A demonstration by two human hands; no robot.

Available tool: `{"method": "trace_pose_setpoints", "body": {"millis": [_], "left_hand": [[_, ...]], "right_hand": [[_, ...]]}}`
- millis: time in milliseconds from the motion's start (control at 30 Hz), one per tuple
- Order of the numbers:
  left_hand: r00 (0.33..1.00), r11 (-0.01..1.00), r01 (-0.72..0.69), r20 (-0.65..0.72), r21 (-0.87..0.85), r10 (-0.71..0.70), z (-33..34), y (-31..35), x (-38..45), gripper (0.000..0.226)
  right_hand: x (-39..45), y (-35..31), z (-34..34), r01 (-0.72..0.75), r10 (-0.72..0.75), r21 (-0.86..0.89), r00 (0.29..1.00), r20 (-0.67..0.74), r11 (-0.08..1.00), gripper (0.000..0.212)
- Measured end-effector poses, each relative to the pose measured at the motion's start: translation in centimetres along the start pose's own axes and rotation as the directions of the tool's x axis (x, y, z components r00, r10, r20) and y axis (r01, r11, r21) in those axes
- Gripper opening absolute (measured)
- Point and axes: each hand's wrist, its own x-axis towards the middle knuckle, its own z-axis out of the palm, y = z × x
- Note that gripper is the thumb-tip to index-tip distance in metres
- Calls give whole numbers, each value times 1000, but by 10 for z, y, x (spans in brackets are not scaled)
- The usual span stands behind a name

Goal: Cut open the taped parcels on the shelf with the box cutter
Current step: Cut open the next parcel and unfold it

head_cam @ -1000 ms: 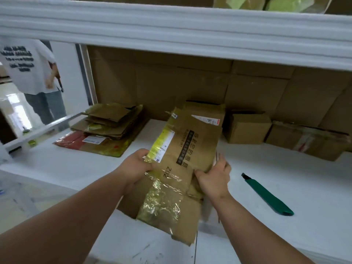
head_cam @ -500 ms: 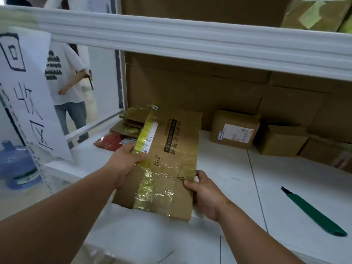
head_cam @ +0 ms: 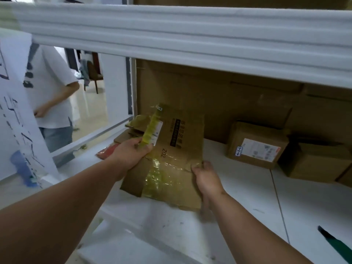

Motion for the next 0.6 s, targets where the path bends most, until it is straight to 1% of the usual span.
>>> {"method": "trace_pose_setpoints", "body": {"millis": [33, 100, 167, 233, 267, 300, 333, 400, 500, 533, 600], "left_hand": [[1000, 1000, 6, 16, -9, -6, 0, 4, 4, 14], [1000, 1000, 12, 5, -26, -12, 0, 11, 13, 2], [1000, 996, 19, 7, -83, -19, -3, 17, 24, 18], [997, 994, 71, -10, -83, -72, -8, 22, 36, 23], [994, 995, 98, -37, -26, -99, -11, 24, 42, 25], [990, 990, 118, -82, 83, -111, -15, 27, 49, 31], [988, 969, 115, -130, 220, -88, -19, 28, 56, 34], [982, 879, 59, -186, 474, 35, -25, 32, 69, 34], [969, 699, 9, -179, 715, 171, -30, 30, 88, 39], [965, 627, 10, -172, 779, 198, -30, 28, 95, 43], [973, 482, 22, -130, 876, 191, -29, 23, 107, 60]], "right_hand": [[7, -3, 0, 7, -7, 18, 1000, -10, 1000, 7], [22, -10, 3, 33, -33, 3, 999, -13, 999, 13], [38, -16, 8, 61, -62, -46, 998, -9, 997, 15], [53, -23, 17, 71, -71, -55, 997, 1, 996, 14], [59, -27, 23, 70, -70, -37, 997, 12, 997, 13], [66, -31, 30, 64, -64, -17, 998, 21, 998, 15], [71, -36, 37, 54, -54, 1, 998, 23, 999, 17], [83, -44, 51, 41, -41, 19, 999, 12, 999, 19], [99, -55, 71, 31, -31, 14, 999, -22, 999, 27], [103, -57, 77, 26, -25, 10, 999, -43, 1000, 30], [109, -60, 88, 12, -11, 12, 997, -82, 1000, 36]]}}
